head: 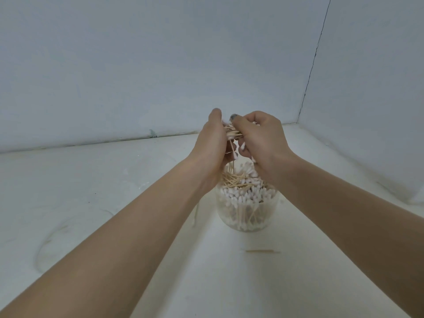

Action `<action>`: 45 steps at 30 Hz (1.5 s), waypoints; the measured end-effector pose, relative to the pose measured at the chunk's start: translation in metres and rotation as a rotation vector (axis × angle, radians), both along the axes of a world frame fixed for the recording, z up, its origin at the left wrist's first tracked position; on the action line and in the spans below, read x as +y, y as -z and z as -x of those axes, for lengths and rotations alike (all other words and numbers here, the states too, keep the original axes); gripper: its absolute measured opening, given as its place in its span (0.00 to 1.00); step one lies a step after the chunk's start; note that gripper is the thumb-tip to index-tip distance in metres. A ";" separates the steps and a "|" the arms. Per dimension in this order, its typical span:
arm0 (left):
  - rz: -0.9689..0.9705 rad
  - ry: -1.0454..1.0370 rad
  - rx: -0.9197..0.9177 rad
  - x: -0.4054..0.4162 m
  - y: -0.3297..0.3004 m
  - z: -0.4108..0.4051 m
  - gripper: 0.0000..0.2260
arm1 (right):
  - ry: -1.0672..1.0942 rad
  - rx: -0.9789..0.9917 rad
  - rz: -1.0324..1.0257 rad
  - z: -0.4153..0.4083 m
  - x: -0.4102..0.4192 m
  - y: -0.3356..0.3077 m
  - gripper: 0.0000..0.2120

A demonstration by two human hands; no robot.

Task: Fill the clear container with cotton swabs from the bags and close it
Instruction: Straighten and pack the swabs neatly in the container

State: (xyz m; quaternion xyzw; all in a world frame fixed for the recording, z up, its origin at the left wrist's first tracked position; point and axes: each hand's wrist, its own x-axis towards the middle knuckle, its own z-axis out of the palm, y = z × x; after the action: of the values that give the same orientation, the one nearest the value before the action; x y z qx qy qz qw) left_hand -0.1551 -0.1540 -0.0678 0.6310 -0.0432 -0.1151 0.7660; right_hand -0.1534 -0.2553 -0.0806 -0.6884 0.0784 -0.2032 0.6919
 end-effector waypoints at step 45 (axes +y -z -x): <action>-0.743 0.236 -0.536 0.024 -0.006 -0.009 0.15 | -0.197 0.115 0.156 0.018 -0.011 -0.003 0.18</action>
State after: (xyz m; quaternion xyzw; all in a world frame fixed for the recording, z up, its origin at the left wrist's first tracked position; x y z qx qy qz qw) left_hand -0.1457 -0.1298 -0.0616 0.8606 -0.2667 -0.0424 0.4318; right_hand -0.1710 -0.2667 -0.0779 -0.7549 0.0341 -0.0997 0.6474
